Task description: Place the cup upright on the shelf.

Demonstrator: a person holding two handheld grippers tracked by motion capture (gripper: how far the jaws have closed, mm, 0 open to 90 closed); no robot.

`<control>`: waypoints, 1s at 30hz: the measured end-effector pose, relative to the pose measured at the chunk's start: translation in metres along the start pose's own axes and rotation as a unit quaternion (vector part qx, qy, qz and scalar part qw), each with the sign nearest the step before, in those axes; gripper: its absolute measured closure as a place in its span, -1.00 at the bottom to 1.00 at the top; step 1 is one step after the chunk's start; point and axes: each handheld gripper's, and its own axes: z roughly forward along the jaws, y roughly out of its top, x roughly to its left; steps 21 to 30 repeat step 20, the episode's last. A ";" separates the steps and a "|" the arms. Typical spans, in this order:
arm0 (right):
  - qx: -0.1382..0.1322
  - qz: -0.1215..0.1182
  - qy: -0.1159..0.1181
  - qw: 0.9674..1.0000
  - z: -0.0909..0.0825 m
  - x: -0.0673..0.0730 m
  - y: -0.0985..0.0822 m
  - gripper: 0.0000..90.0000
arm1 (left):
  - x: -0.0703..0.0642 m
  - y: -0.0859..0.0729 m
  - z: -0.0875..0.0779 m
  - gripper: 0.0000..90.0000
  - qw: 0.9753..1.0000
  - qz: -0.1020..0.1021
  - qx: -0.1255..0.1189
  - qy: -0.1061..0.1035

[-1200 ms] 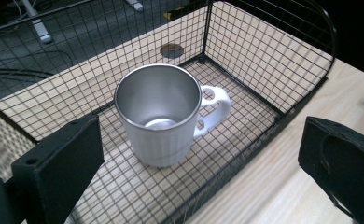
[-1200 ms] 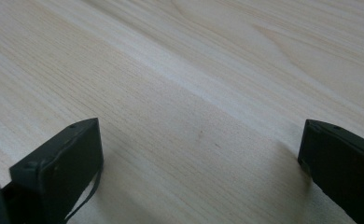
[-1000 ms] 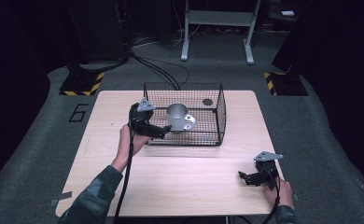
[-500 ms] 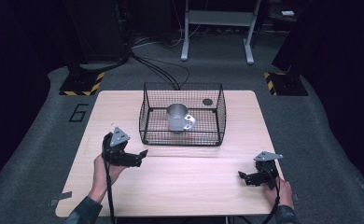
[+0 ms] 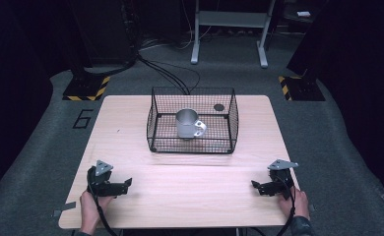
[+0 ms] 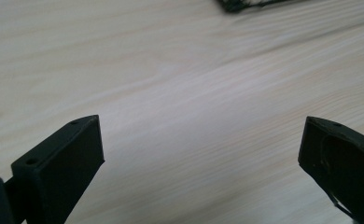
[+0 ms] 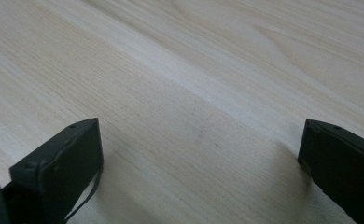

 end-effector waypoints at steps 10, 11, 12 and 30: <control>0.000 0.000 0.000 1.000 0.000 0.000 0.000 -1.00 | 0.033 -0.021 0.014 -1.00 0.999 -0.029 0.014 0.035; 0.000 -0.001 0.000 1.000 0.000 0.000 0.000 -1.00 | 0.034 -0.021 0.015 -1.00 0.999 -0.027 0.011 0.042; 0.000 0.000 0.000 1.000 0.000 0.000 0.000 -1.00 | 0.035 -0.021 0.016 -1.00 0.999 -0.024 0.008 0.039; 0.000 0.000 -0.001 1.000 0.000 0.000 0.000 -1.00 | 0.035 -0.021 0.014 -1.00 0.999 -0.021 0.017 0.036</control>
